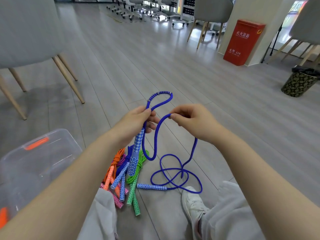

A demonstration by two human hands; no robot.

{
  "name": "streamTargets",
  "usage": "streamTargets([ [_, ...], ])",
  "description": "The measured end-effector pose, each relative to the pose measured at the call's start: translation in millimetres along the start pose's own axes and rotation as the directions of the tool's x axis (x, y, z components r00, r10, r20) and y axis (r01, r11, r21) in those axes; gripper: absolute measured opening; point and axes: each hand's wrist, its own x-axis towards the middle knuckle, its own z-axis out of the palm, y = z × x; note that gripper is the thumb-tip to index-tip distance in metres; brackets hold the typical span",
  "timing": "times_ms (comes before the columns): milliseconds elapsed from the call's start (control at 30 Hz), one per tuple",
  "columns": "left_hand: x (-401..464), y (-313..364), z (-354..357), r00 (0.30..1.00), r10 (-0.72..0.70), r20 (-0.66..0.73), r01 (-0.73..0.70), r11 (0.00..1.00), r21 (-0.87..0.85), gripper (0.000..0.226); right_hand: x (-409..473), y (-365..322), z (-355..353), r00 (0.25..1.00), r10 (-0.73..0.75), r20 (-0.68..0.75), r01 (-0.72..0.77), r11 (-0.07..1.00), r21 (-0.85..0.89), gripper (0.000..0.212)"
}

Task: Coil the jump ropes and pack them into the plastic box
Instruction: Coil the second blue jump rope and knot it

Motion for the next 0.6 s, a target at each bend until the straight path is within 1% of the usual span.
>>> streamTargets([
  [100,-4,1,6,0.998,-0.031,0.059,0.029,0.999,0.038,0.027,3,0,9,1.0,-0.02,-0.018,0.019,0.995,-0.096,0.017],
  [233,-8,0,13,0.991,-0.065,0.12,0.068,0.997,-0.026,0.03,5,3,16,0.999,-0.046,-0.01,0.043,0.986,-0.158,0.017],
  [333,-9,-2,16,0.985,-0.09,0.145,0.095,0.995,-0.024,0.028,5,4,18,0.998,-0.06,-0.023,0.054,0.977,-0.208,0.017],
  [533,-6,-6,13,0.966,-0.118,0.23,0.116,0.993,0.02,0.028,3,7,22,0.996,-0.069,-0.051,0.054,0.966,-0.254,0.02],
  [600,-6,-7,12,0.959,-0.133,0.252,0.115,0.99,0.087,0.028,3,10,22,0.997,-0.065,-0.035,0.053,0.96,-0.276,0.02],
])
